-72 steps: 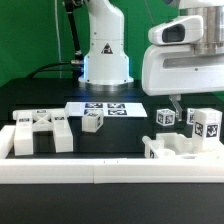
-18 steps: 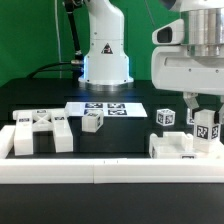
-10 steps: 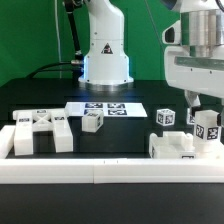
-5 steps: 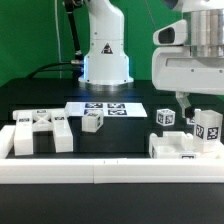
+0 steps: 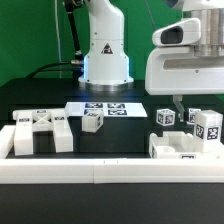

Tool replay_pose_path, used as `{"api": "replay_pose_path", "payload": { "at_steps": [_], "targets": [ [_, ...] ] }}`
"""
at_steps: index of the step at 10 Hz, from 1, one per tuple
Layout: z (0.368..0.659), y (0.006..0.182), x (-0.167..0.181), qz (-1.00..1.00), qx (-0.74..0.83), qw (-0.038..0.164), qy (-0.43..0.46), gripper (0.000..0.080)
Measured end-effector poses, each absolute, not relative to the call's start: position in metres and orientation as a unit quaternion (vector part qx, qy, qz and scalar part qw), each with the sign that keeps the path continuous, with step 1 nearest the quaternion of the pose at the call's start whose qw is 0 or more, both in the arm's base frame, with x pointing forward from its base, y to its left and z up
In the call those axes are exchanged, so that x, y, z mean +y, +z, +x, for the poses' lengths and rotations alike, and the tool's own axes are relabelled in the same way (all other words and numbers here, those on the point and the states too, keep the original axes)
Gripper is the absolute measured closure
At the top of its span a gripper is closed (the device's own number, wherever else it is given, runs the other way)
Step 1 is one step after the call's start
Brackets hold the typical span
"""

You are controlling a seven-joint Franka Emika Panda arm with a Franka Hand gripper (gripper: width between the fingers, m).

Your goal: Assemble chair

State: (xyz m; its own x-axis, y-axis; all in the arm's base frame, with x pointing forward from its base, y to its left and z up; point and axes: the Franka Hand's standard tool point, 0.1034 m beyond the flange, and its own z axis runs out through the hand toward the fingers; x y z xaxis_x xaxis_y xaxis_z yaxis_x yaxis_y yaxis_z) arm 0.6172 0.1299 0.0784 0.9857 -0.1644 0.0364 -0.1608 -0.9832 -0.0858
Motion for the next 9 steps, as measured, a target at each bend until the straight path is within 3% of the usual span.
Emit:
{"api": "replay_pose_path", "payload": {
  "at_steps": [6,7,8,9],
  "targets": [
    [0.6170,0.0777,0.1272,-0.993,-0.108,0.022,-0.028,0.0150],
    [0.6170,0.0776,0.1273,-0.994,-0.104,0.023,-0.028,0.0259],
    [0.6170,0.0776,0.1272,-0.995,-0.097,0.023,-0.027,0.0259],
    [0.6170,0.0776,0.1272,-0.995,-0.097,0.023,-0.027,0.0397]
  ]
}}
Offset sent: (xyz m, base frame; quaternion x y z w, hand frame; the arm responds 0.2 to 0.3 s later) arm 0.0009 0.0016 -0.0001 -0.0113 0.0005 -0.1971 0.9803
